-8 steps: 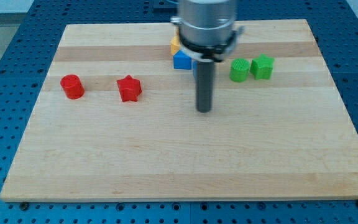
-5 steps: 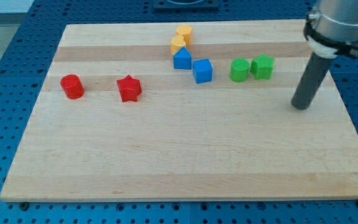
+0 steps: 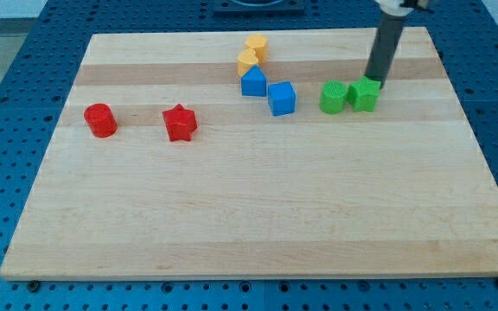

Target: Push the green star into the red star

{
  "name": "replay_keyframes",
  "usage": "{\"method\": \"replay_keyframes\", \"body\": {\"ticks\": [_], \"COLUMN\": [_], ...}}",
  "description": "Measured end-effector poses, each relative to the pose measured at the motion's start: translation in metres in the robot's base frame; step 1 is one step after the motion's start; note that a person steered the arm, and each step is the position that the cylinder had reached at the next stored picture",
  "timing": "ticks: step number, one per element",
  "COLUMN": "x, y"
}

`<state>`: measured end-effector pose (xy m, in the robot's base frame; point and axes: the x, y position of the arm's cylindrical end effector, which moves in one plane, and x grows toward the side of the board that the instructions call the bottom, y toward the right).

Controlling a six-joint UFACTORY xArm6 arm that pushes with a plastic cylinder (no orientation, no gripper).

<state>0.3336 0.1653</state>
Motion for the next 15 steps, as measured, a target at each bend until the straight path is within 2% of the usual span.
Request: {"method": "replay_keyframes", "body": {"ticks": [2, 6, 7, 8, 10, 12, 15], "x": [0.003, 0.069, 0.073, 0.095, 0.088, 0.086, 0.1], "y": [-0.015, -0.016, 0.023, 0.041, 0.025, -0.041, -0.055]}}
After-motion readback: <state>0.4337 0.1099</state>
